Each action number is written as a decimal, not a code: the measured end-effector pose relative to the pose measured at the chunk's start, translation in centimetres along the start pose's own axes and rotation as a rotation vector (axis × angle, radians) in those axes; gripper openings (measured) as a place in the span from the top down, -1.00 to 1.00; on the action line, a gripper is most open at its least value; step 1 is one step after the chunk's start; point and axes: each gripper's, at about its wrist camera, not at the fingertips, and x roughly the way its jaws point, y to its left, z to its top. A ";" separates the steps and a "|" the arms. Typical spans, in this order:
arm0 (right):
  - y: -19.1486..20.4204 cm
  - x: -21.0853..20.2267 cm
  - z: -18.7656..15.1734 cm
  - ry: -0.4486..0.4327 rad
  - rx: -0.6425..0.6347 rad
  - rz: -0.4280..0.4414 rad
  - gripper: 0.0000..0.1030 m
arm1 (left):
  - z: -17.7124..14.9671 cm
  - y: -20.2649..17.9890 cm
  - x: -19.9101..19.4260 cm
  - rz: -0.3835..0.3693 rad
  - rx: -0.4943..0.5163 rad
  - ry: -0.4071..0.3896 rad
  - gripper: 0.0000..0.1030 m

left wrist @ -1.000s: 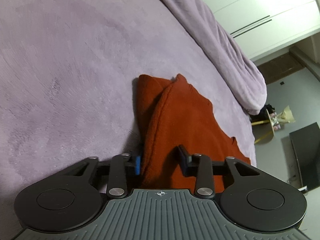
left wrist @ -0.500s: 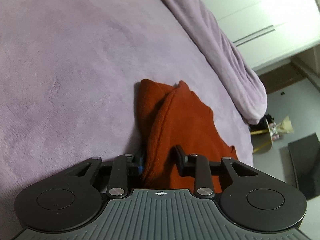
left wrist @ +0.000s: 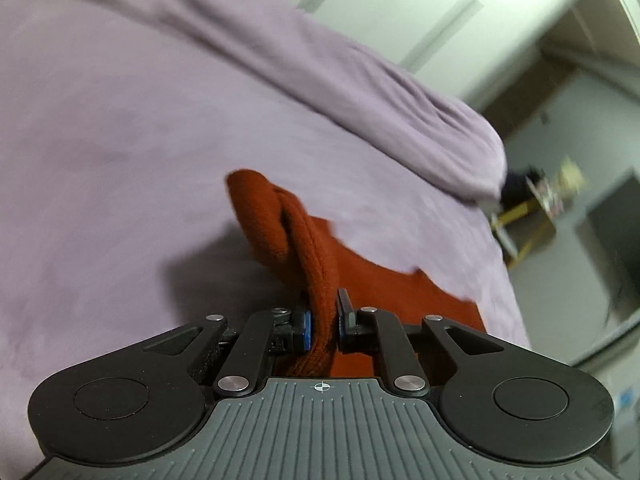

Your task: Fold small clothes

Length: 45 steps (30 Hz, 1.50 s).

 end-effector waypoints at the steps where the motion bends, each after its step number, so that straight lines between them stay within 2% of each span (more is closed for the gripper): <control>1: -0.2 0.0 0.0 -0.001 0.008 -0.002 0.90 | -0.3 -1.7 0.4 -0.006 0.031 0.011 0.74; 3: -0.6 0.0 0.0 0.001 0.024 -0.004 0.90 | -1.1 -4.8 1.9 -0.017 0.097 0.044 0.74; 6: -0.9 0.0 0.0 0.004 0.026 -0.008 0.90 | -3.5 -8.0 5.1 0.022 0.174 0.093 0.73; 10: -1.8 -0.1 -0.3 0.022 0.021 -0.011 0.86 | -6.6 -9.3 9.0 0.064 0.244 0.165 0.60; 13: -2.3 0.0 -0.4 0.047 0.037 0.004 0.75 | -7.3 -8.6 9.1 0.000 0.242 0.167 0.30; 16: -2.5 0.0 -0.1 0.047 0.047 0.026 0.73 | -6.4 -7.7 6.7 -0.054 0.189 0.195 0.26; 18: -2.5 -0.1 0.6 0.036 0.065 0.048 0.71 | -5.6 -6.5 3.8 -0.110 0.138 0.140 0.12; 20: -2.4 -0.1 1.4 0.022 0.092 0.085 0.68 | -5.2 -5.0 1.5 -0.071 0.124 0.068 0.04; 22: -1.8 0.2 2.3 0.015 0.111 0.132 0.67 | -5.2 -3.4 0.4 0.023 0.130 0.024 0.05; 24: -0.9 0.6 3.2 0.011 0.120 0.183 0.67 | -5.4 -2.0 1.0 0.106 0.119 0.039 0.08; 25: -0.3 0.8 3.5 0.010 0.116 0.212 0.67 | -5.7 -1.6 1.4 0.118 0.111 0.053 0.09; 28: 1.1 2.3 3.8 0.045 0.074 0.256 0.68 | -6.9 -1.0 3.1 0.127 0.107 0.098 0.11; 30: 1.2 4.1 3.2 0.123 0.058 0.208 0.69 | -7.8 -0.9 3.8 0.083 0.093 0.119 0.11; 31: 1.0 5.0 2.7 0.163 0.042 0.181 0.79 | -8.2 -1.2 4.3 0.075 0.083 0.131 0.11; 32: 0.7 5.2 2.4 0.163 0.028 0.179 0.87 | -8.3 -1.4 4.9 0.074 0.080 0.141 0.09; 34: 0.1 4.6 2.7 0.152 0.030 0.189 0.87 | -8.5 -1.4 5.6 0.077 0.112 0.148 0.04; 36: -1.1 3.9 3.4 0.121 0.103 0.197 0.70 | -8.8 -1.4 5.3 0.072 0.135 0.137 0.04; 38: -2.6 4.2 4.1 0.111 0.194 0.193 0.14 | -8.7 -0.7 4.4 0.061 0.114 0.139 0.04; 40: -3.8 5.4 4.3 0.147 0.294 0.251 -0.10 | -8.5 -0.4 4.2 0.055 0.092 0.140 0.04; 42: -4.5 7.3 4.5 0.200 0.393 0.304 -0.11 | -8.6 -0.7 4.4 0.059 0.100 0.137 0.04; 45: -4.3 8.9 5.1 0.212 0.477 0.371 -0.09 | -8.9 -1.3 4.3 0.078 0.132 0.130 0.01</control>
